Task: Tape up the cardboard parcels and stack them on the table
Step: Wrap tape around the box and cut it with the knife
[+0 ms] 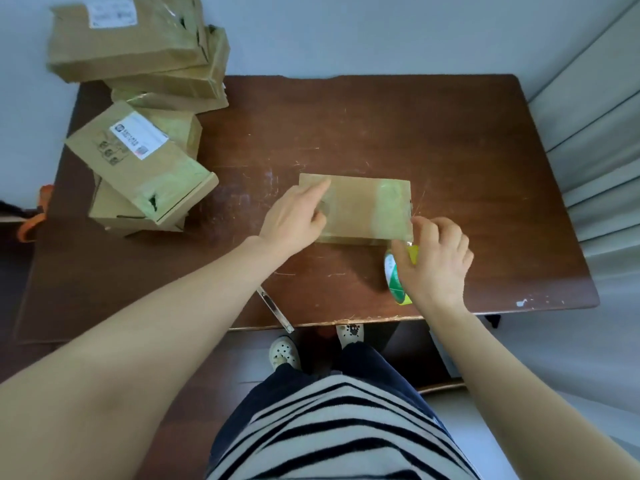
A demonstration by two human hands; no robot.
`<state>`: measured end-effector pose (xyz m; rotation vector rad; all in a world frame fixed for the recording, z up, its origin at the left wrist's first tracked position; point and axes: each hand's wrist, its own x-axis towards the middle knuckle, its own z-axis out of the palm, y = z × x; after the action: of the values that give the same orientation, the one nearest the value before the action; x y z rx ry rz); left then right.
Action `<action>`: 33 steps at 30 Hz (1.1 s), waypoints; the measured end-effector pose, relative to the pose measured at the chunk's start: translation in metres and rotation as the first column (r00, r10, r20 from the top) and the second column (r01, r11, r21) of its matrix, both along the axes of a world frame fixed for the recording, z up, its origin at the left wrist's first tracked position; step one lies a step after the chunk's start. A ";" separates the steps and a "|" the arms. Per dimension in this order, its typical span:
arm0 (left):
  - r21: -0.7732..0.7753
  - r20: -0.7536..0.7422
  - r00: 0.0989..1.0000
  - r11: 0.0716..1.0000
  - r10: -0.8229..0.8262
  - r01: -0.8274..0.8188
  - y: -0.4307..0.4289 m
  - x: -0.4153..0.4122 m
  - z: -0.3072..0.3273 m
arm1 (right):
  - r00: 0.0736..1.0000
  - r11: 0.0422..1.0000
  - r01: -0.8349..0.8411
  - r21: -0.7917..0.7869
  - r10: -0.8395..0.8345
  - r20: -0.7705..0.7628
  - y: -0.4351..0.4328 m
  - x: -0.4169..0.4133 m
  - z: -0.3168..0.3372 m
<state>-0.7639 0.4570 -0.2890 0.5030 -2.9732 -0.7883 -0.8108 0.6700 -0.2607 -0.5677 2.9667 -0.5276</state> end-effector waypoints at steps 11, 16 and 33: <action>0.179 -0.197 0.925 0.939 0.325 -0.292 -0.050 0.067 0.023 | 0.750 0.775 -0.598 0.203 0.452 0.483 -0.124 0.100 -0.060; 0.269 -0.219 0.882 0.895 0.418 -0.357 -0.050 0.078 0.021 | 0.789 0.822 -0.512 0.250 0.335 0.516 -0.131 0.100 -0.063; 0.763 0.582 0.791 0.213 0.185 -0.611 0.088 -0.004 0.013 | 0.718 0.914 0.056 -0.401 0.242 0.652 -0.024 -0.108 0.006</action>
<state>-0.7684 0.5451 -0.2756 1.5393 -1.9329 -2.5243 -0.9189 0.6462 -0.2545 -0.4133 2.1011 -1.0704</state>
